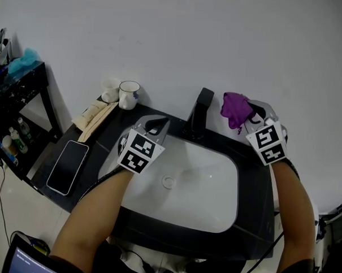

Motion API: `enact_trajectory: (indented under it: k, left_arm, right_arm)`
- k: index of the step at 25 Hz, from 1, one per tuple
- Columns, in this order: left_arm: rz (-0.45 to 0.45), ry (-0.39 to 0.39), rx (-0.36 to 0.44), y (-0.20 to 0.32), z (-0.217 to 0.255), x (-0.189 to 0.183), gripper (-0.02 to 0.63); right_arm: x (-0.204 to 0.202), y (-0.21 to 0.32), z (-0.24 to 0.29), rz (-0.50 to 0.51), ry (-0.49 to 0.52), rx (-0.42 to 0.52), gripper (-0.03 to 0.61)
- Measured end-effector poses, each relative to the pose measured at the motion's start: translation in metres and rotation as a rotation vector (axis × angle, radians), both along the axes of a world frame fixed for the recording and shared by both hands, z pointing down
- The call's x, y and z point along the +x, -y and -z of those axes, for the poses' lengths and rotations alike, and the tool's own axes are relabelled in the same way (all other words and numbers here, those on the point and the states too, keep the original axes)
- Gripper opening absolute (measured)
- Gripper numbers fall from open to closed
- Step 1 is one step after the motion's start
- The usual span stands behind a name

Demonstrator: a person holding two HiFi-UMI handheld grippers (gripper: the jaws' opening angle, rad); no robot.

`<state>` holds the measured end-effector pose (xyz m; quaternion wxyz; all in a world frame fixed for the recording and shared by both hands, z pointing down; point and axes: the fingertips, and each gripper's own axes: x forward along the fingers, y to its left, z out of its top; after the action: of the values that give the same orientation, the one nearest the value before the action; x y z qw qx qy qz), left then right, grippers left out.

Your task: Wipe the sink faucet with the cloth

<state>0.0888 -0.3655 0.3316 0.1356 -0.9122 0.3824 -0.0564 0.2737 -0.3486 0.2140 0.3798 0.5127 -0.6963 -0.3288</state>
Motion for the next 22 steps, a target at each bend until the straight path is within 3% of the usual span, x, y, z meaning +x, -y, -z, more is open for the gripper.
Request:
enact_trajectory:
  k: [6,14,22]
  left_arm:
    - [0.007,-0.026,-0.013,0.003,0.002,-0.004,0.017]
    - [0.003,-0.042,-0.021,0.004,0.003,-0.004,0.017]
    - [0.001,-0.037,-0.026,0.004,0.002,-0.004,0.017]
  right_arm:
    - [-0.023,0.023,-0.014,0.020,-0.020,-0.020,0.075]
    - [-0.019,0.029,-0.073,0.003,-0.026,-0.142,0.075]
    - [-0.023,0.018,-0.130,0.022,-0.130,-0.240,0.075]
